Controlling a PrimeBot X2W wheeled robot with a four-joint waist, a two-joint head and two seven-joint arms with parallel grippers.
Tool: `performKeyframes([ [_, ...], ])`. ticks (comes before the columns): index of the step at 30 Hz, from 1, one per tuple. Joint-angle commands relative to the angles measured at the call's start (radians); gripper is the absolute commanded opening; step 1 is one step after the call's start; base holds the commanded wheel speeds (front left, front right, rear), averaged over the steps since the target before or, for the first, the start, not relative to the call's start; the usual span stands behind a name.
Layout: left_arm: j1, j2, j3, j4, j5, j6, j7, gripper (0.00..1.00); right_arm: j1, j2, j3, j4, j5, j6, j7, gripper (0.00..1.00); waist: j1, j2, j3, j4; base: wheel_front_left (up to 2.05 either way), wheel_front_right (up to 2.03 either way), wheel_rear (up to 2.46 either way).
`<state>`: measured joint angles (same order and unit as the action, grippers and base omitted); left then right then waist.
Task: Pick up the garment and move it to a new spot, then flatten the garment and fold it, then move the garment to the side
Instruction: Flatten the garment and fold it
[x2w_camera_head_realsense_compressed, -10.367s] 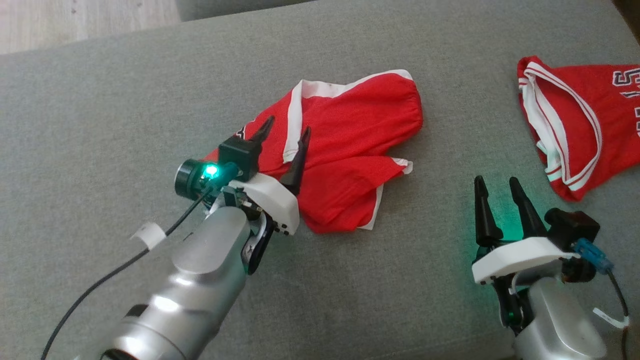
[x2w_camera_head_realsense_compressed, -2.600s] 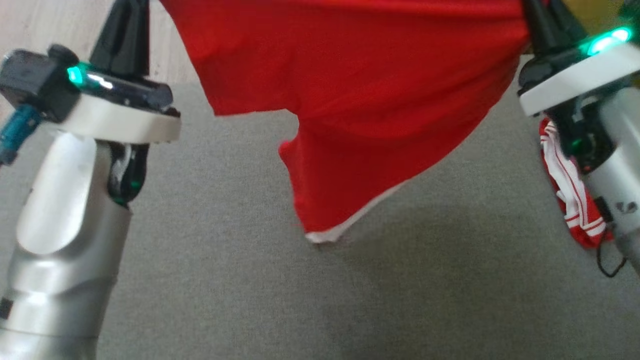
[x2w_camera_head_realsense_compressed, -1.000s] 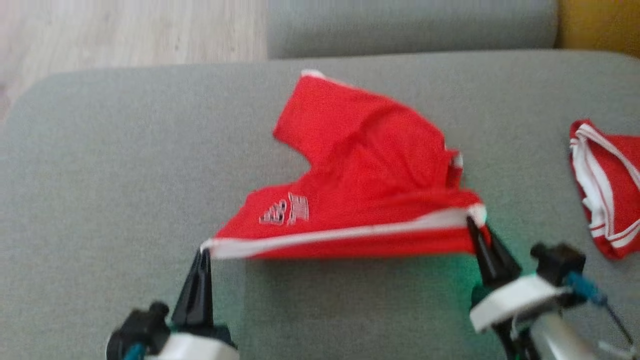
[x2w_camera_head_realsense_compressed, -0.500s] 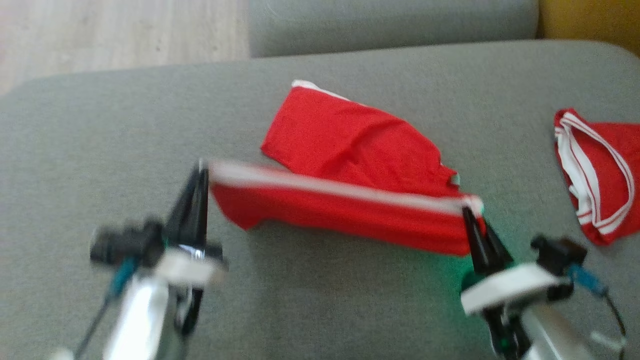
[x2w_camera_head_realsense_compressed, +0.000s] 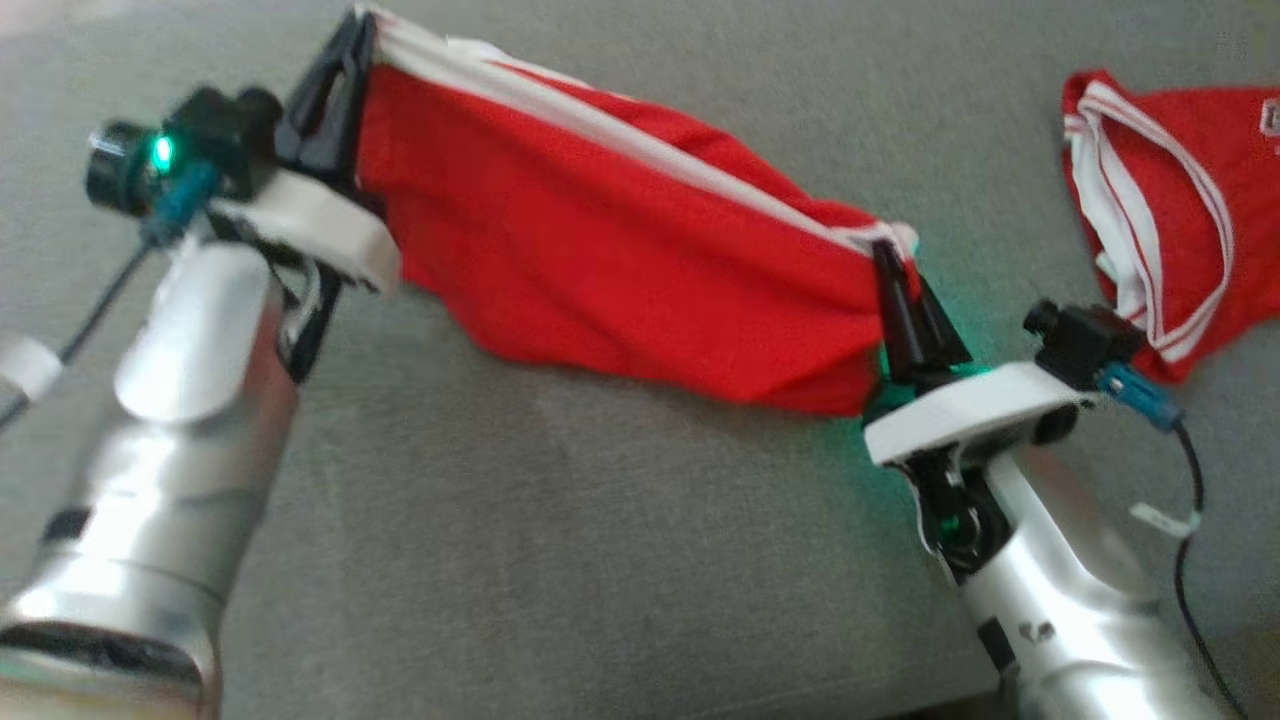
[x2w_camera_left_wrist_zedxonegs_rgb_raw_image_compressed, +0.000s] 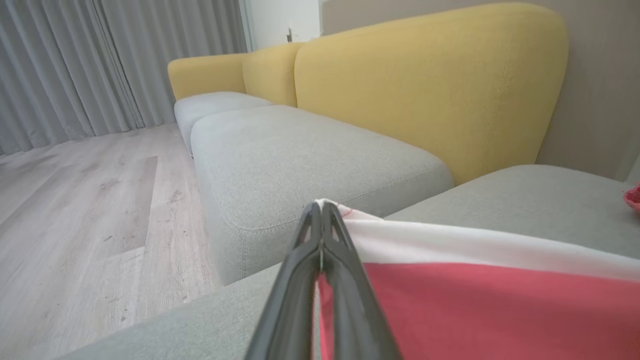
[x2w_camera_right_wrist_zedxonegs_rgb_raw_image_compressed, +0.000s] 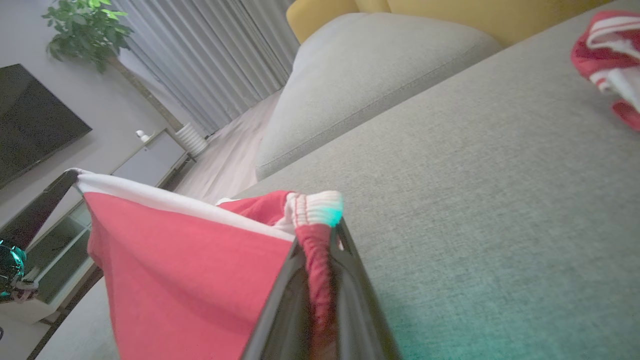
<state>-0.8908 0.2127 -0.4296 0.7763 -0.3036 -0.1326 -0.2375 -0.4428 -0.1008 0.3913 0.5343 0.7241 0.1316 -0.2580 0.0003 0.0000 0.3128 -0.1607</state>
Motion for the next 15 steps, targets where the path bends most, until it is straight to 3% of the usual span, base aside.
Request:
performKeyframes([
  [1, -0.066, 0.045, 0.013, -0.003, -0.008, 0.002, -0.004, 0.00, -0.031, 0.013, 0.030, -0.020, 0.010, -0.001, -0.004, 0.14, -0.0003, 0.0000, 0.070, -0.058, 0.00, 0.00, 0.00],
  [5, -0.145, 0.064, -0.030, 0.073, -0.024, 0.002, -0.013, 0.00, -0.079, 0.028, 0.061, -0.021, 0.036, -0.001, -0.004, 0.16, -0.0003, 0.0000, 0.113, -0.083, 0.00, 0.00, 0.00],
  [10, -0.199, 0.071, -0.069, 0.150, -0.038, 0.002, -0.021, 0.00, -0.100, 0.041, 0.061, -0.024, 0.062, -0.001, -0.004, 0.10, -0.0003, 0.0000, 0.140, -0.096, 0.00, 0.00, 0.00],
  [15, -0.223, 0.069, -0.061, 0.157, -0.049, 0.002, -0.024, 0.00, -0.094, 0.048, 0.032, -0.045, 0.071, -0.001, -0.004, 0.11, -0.0003, 0.0000, 0.147, -0.097, 0.00, 0.00, 0.00],
])
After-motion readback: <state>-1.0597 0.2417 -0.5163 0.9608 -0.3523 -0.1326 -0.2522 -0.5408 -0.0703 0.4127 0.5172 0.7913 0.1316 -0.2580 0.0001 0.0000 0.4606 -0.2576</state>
